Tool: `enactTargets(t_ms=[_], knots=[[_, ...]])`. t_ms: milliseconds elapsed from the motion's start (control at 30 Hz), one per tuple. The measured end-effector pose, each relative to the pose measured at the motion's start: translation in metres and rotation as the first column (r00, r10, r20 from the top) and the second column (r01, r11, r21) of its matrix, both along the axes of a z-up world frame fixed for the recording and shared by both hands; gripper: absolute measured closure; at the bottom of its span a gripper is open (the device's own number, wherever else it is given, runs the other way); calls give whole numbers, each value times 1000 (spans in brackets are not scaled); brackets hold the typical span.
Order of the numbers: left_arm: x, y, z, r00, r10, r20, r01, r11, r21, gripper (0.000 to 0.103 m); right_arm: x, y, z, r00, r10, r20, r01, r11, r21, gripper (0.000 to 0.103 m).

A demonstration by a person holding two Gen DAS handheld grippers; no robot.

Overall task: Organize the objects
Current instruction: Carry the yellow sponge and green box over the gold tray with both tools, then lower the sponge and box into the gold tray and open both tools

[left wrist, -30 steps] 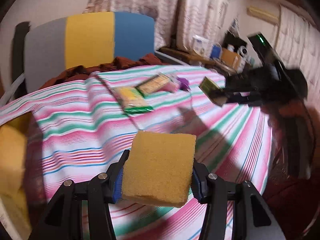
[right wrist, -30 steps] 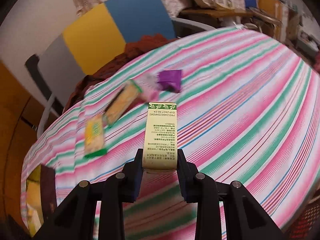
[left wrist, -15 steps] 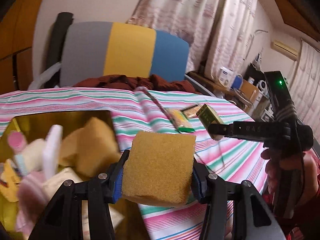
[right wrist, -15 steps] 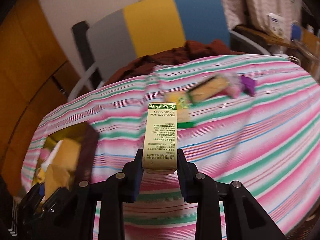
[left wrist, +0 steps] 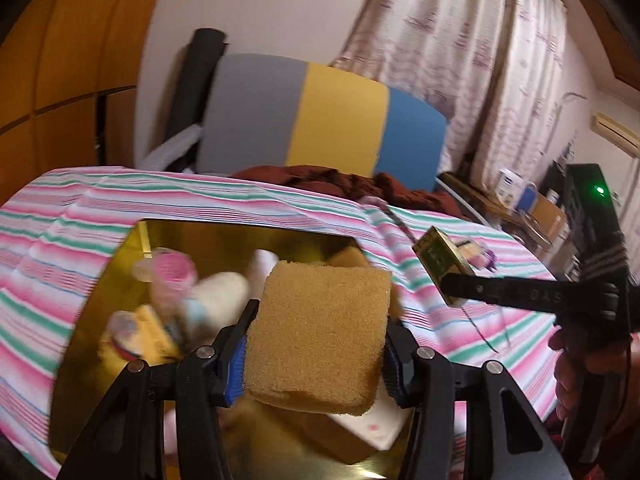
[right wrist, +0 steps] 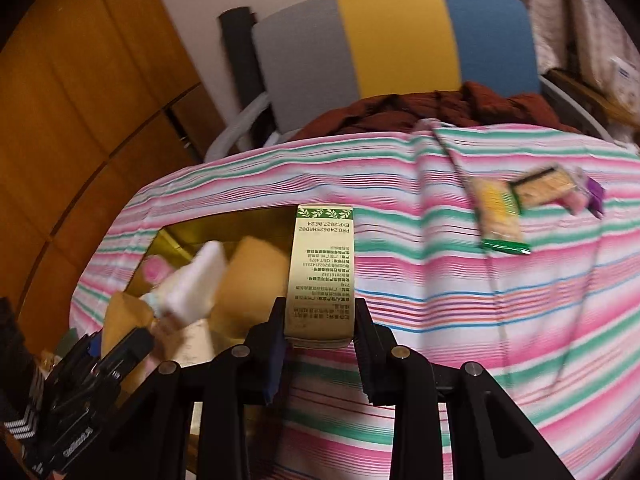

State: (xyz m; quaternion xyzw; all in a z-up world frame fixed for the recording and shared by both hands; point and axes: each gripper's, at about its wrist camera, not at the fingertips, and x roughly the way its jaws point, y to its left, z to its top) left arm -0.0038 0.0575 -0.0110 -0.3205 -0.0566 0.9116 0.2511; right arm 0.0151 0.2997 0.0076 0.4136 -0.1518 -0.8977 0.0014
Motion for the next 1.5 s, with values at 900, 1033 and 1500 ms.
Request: enactTargets(t_ms=[900, 1033, 1500], knots=[[-20, -45, 12, 988, 143, 55, -144, 990, 10, 25, -23, -62, 0, 997, 82, 5, -81, 996, -35, 42], [-16, -42, 20, 988, 152, 29, -153, 988, 18, 23, -18, -49, 2, 998, 61, 0, -61, 998, -36, 42], [6, 25, 23, 1000, 6, 27, -7, 1000, 14, 23, 8, 22, 4, 999, -52, 4, 52, 998, 29, 42]])
